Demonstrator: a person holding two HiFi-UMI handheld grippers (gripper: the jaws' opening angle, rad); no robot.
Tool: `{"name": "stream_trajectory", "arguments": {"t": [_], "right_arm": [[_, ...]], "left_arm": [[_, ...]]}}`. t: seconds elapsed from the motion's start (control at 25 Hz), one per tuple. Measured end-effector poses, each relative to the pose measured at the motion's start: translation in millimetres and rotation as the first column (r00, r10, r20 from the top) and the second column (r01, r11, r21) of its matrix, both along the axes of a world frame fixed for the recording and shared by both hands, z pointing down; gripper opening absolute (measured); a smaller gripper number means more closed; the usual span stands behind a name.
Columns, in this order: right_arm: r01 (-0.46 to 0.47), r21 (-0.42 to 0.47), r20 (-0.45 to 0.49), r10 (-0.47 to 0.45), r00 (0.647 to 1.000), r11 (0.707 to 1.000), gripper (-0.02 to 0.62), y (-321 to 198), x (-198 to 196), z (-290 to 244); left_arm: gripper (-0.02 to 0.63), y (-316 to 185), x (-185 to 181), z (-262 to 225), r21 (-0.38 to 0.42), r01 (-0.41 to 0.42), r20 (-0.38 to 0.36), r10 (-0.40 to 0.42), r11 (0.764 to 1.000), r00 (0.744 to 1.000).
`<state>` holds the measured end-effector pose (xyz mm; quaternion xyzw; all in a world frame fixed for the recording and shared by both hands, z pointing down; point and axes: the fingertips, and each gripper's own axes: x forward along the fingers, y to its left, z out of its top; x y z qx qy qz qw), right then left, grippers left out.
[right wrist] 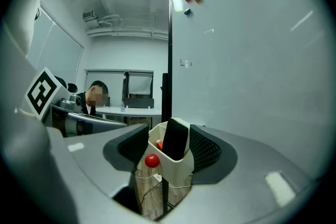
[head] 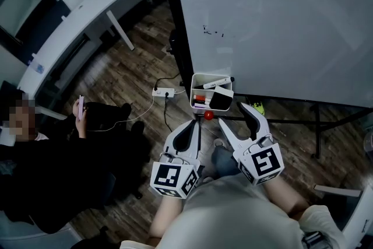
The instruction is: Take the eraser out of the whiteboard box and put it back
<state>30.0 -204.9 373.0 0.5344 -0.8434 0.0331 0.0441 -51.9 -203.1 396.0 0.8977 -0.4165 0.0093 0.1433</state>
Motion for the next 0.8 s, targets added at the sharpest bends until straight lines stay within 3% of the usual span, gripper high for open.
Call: {"name": "stream_trajectory", "arguments": {"t": [0.28, 0.8], "right_arm": [[-0.021, -0.024, 0.009, 0.021, 1.0, 0.999, 0.202, 23, -2, -3], [0.019, 0.003, 0.041, -0.019, 0.999, 1.0, 0.095, 69, -19, -5]], "left_arm": [[0.005, 18, -1, 0, 0.002, -0.015, 0.003, 0.015, 1.0, 1.0], [0.003, 58, -4, -1, 0.008, -0.044, 0.013, 0.044, 0.999, 0.999]]}}
